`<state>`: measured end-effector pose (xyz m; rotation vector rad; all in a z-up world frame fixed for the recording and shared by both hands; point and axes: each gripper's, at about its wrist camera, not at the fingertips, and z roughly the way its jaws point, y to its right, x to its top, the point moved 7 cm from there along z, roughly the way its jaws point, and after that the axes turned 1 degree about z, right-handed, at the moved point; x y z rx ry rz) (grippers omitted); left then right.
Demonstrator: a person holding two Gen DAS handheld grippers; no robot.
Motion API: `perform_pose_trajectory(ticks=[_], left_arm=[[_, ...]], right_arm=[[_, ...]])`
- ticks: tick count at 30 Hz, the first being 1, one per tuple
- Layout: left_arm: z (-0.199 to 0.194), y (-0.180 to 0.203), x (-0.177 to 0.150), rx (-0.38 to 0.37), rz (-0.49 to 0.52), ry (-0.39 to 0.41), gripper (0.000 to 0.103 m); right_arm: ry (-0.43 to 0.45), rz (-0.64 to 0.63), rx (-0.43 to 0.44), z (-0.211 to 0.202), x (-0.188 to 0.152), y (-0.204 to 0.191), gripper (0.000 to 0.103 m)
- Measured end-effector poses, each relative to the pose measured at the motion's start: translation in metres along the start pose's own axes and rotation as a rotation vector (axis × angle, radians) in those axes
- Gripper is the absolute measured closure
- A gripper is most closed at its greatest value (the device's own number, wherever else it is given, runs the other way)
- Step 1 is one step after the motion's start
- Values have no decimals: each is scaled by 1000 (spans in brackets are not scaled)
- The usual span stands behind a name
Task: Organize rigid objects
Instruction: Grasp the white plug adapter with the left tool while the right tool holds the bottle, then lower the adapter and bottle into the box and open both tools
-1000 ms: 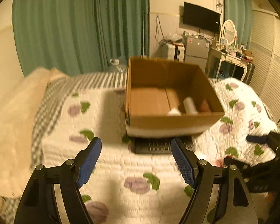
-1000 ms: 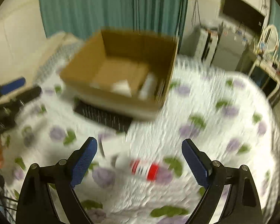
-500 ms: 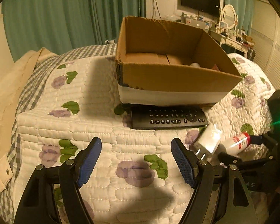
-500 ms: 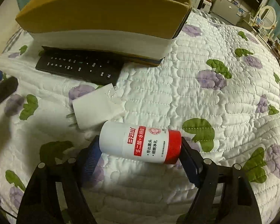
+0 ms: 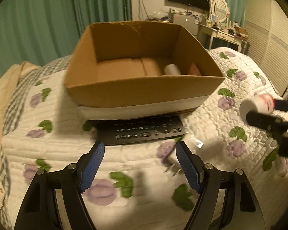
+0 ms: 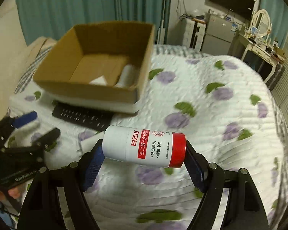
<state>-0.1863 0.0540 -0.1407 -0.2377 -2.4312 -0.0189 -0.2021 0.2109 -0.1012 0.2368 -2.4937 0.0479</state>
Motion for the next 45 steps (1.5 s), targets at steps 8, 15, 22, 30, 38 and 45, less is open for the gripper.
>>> perform_pose_trajectory(ticks=[8, 15, 22, 30, 38, 45], left_arm=[[24, 25, -10, -73, 49, -42, 24], [44, 51, -18, -132, 125, -92, 24], [73, 79, -22, -98, 249, -148, 26], [49, 70, -22, -102, 218, -153, 60], [-22, 37, 18, -38, 116, -14, 62], [-79, 6, 75, 47, 58, 122, 62]], right_arm=[[4, -25, -21, 5, 18, 28, 25], [-26, 11, 43, 35, 13, 37, 25], [-46, 52, 112, 45, 9, 39, 25], [-17, 18, 107, 37, 10, 32, 25], [68, -5, 106, -7, 26, 23, 25], [201, -56, 117, -65, 72, 1, 25]])
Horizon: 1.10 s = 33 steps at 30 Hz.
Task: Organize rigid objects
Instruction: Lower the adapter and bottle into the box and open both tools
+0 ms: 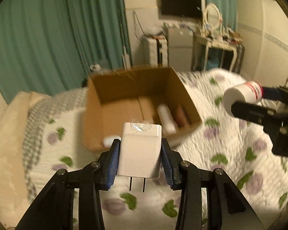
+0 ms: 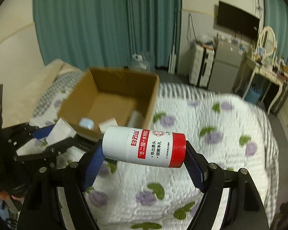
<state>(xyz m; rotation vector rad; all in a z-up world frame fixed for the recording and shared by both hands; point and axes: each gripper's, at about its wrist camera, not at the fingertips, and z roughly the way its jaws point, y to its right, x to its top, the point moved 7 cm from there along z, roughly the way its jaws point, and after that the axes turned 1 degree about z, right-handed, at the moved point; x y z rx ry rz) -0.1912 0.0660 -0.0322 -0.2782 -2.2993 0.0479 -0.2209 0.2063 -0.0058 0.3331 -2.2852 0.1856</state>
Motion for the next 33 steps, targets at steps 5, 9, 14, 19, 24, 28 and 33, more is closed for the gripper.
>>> perform_pose_trajectory(ticks=[5, 9, 14, 19, 24, 28, 33], left_arm=[[-5, -25, 35, 46, -27, 49, 62], [8, -40, 50, 69, -45, 60, 62], [44, -53, 63, 86, -62, 36, 62], [85, -53, 62, 83, -67, -8, 62], [122, -50, 53, 71, -68, -55, 62], [138, -44, 42, 63, -62, -73, 61], [142, -40, 43, 57, -38, -61, 58]], right_arm=[[70, -24, 21, -11, 38, -15, 25], [111, -33, 47, -3, 67, -25, 25], [126, -33, 67, 24, 89, -30, 25], [114, -35, 72, 65, 100, -33, 25], [79, -10, 69, 105, 95, -22, 25], [46, 13, 69, 130, 83, -11, 25], [26, 32, 77, 145, 77, -4, 25]])
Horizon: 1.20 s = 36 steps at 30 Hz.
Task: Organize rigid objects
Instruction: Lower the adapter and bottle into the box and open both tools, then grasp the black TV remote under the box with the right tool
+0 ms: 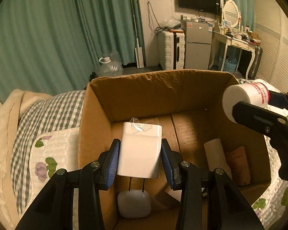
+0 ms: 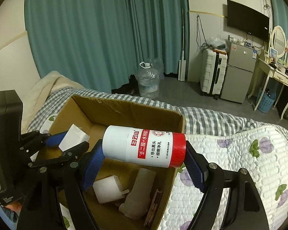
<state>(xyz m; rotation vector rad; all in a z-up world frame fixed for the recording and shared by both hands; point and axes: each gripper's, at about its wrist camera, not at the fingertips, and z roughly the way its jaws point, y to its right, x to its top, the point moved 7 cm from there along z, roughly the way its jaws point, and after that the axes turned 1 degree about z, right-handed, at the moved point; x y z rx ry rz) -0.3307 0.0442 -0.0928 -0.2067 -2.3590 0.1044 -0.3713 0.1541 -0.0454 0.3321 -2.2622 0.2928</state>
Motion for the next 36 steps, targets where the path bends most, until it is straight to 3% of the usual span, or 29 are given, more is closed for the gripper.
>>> perform_pose_trajectory(ticks=[2, 5, 10, 15, 21, 29, 36], left_arm=[[-1, 2, 2, -25, -3, 0, 58], [-13, -1, 6, -19, -17, 31, 36], [-54, -6, 21, -8, -5, 111, 33], [-97, -19, 30, 27, -3, 161, 30], [-148, -39, 19, 52, -15, 195, 26], [-167, -66, -32, 74, -47, 159, 25], [-137, -79, -86, 88, -116, 82, 25]], right_arm=[[4, 7, 4, 0, 0, 2, 25], [18, 27, 15, -5, 2, 5, 24], [69, 50, 8, -27, 17, 8, 22], [133, 32, -16, -74, 37, -2, 12], [181, -27, -27, -132, 42, -21, 10], [136, -100, 3, -158, 0, -49, 10], [-5, -142, 49, -115, -71, -72, 10]])
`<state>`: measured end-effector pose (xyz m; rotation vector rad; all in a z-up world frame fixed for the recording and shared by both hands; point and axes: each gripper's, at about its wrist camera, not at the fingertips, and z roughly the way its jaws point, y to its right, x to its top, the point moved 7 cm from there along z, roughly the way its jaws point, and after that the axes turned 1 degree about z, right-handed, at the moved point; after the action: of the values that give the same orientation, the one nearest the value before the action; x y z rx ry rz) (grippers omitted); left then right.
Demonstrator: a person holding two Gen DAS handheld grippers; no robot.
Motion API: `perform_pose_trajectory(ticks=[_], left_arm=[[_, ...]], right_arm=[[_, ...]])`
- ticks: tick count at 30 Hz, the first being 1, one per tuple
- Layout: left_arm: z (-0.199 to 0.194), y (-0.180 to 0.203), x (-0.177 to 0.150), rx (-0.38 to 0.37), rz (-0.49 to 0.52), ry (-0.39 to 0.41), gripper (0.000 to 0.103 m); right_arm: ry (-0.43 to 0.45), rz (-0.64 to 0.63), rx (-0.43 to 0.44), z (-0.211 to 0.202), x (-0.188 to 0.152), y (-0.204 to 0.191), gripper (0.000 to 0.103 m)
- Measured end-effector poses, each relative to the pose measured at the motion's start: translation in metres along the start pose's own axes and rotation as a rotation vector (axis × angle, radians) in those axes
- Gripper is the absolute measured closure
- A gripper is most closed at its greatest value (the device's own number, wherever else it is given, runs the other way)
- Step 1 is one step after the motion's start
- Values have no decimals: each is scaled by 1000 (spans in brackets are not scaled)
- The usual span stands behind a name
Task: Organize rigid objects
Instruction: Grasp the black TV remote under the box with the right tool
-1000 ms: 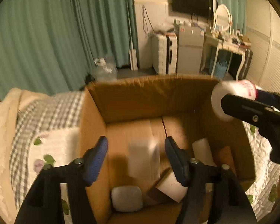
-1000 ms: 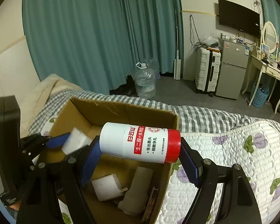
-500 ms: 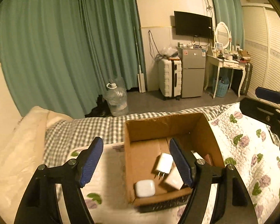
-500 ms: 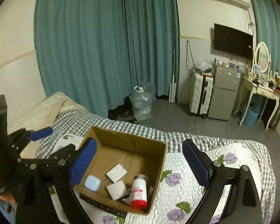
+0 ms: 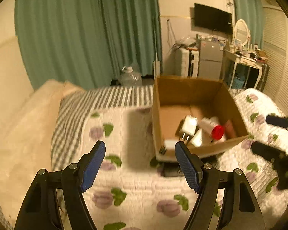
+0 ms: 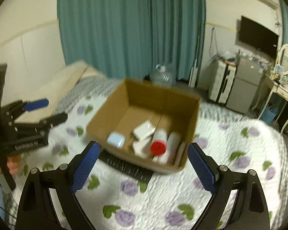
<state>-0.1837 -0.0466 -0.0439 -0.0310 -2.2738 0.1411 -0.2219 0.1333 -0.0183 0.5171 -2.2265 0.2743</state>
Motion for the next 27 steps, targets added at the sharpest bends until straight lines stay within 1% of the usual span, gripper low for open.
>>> perform_pose_trajectory(ticks=[5, 7, 10, 11, 12, 17, 18, 21, 24, 27], left_arm=[[29, -4, -36, 22, -9, -61, 25], [39, -6, -51, 28, -16, -92, 25], [51, -10, -71, 19, -39, -141, 25], [55, -12, -76, 19, -48, -156, 25], [57, -14, -78, 22, -54, -166, 25], [61, -18, -86, 29, -67, -183, 25], [62, -18, -86, 31, -66, -181, 25], [63, -17, -86, 37, -64, -184, 25], [65, -18, -88, 30, -70, -190, 25], [64, -19, -88, 26, -77, -191, 25]], right_arm=[[-101, -27, 32, 43, -40, -17, 10], [-140, -48, 39, 60, -53, -24, 12], [-203, -81, 30, 84, -71, -33, 19], [-226, -96, 20, 92, -76, -36, 23], [-241, -110, 10, 98, -82, -38, 26], [-286, -139, -22, 118, -92, -39, 29], [-292, -142, -29, 121, -93, -39, 33], [-320, -166, -50, 131, -97, -40, 39], [-330, -204, -72, 140, -98, -43, 40], [-317, -240, -98, 145, -97, -45, 41]])
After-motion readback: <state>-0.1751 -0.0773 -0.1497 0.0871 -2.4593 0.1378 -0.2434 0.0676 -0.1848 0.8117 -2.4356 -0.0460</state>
